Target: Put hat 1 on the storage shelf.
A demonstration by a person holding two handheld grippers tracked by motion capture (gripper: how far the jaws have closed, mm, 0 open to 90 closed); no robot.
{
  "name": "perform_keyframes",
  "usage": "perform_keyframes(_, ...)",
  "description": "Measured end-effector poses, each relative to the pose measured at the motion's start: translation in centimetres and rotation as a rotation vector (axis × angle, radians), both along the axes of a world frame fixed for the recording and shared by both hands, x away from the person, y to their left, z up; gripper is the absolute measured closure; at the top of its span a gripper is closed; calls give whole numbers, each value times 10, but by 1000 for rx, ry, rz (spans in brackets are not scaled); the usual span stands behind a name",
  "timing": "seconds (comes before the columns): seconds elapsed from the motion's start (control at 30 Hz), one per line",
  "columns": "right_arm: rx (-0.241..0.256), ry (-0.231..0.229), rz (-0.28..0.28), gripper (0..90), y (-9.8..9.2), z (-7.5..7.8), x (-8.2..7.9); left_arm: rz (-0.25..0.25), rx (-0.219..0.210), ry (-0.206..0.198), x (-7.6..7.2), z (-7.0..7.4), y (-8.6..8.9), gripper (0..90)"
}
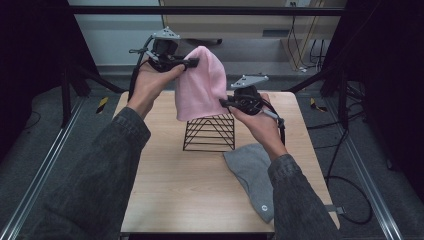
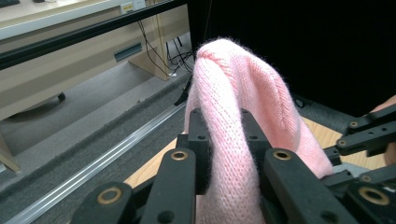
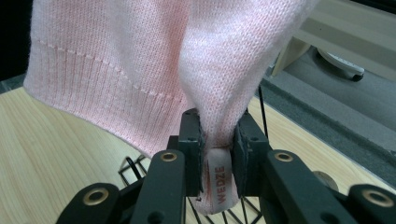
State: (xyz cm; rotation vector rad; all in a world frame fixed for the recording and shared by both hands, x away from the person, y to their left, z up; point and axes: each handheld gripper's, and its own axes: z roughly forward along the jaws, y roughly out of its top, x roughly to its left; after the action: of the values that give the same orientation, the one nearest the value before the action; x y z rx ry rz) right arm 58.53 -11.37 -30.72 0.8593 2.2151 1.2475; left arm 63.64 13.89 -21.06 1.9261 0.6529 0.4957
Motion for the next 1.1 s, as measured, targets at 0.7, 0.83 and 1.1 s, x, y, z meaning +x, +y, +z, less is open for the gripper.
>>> perform_keyframes(0.7,-24,-33,-26,753,3,-26,-14,3,-11,-67,-3,-25,-15,788)
perform_keyframes(0.83,-36,-34,-29,750,2,-30,-14,1,-14,-61,-5,-29,-14,787)
perform_keyframes(1.1,-61,0,-39,742,-1,-46,-15,-44,-14,-8,-9,-44,-10,785)
